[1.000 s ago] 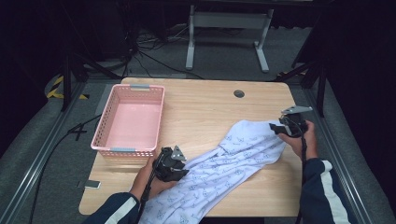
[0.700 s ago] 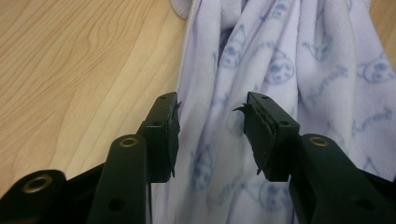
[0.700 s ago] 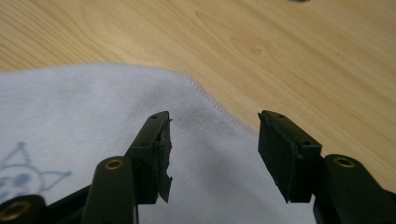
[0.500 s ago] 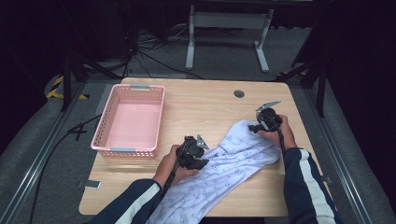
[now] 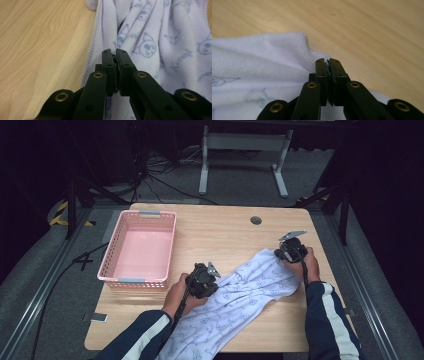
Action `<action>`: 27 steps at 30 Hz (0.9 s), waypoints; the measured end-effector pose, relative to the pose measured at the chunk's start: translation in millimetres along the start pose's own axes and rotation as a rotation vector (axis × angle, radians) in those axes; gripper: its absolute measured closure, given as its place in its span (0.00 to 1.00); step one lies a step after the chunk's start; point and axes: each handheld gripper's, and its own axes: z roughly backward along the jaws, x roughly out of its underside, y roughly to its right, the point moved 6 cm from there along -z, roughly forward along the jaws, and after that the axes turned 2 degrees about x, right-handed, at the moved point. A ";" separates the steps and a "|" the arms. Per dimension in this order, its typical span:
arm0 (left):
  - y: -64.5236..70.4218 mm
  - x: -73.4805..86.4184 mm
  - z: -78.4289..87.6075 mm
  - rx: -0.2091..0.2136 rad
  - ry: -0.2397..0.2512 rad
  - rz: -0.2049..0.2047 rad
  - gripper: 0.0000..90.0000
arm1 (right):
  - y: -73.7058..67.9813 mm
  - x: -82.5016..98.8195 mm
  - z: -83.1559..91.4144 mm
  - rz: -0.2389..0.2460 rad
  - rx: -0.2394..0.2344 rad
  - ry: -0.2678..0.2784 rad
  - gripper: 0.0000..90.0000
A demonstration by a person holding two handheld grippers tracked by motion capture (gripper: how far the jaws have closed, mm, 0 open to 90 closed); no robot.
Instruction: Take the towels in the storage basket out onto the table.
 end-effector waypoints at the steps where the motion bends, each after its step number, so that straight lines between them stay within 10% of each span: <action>1: -0.9 2.3 3.4 -0.011 0.008 0.006 0.96 | 6.7 0.2 5.9 -0.023 0.024 0.017 0.96; 6: -5.9 15.1 15.6 -0.044 0.009 0.020 1.00 | 32.1 11.5 26.5 -0.105 0.057 0.042 0.96; 8: -10.1 23.7 16.3 -0.023 0.005 0.049 1.00 | 44.6 21.9 30.5 -0.105 0.168 -0.005 0.96; 10: -13.2 33.5 13.7 -0.025 -0.022 0.065 1.00 | 51.3 31.8 30.4 -0.207 0.103 0.003 0.96; 13: -10.7 41.9 10.4 0.019 -0.053 0.048 0.99 | 51.6 41.2 27.4 -0.202 0.089 -0.038 0.89; 15: -6.6 44.9 10.3 -0.001 -0.048 0.016 0.89 | 47.1 42.4 25.5 -0.161 0.107 -0.039 0.68; 18: 1.3 54.8 21.1 0.016 -0.062 -0.021 0.85 | 34.9 39.9 36.3 -0.141 0.086 0.002 0.61; 22: 6.4 70.1 29.1 0.034 -0.089 -0.044 0.85 | 3.0 44.2 68.7 -0.118 -0.026 0.088 0.65; 27: 11.9 92.7 33.9 0.081 -0.086 -0.023 0.85 | -45.6 75.5 74.2 -0.100 -0.138 0.026 0.64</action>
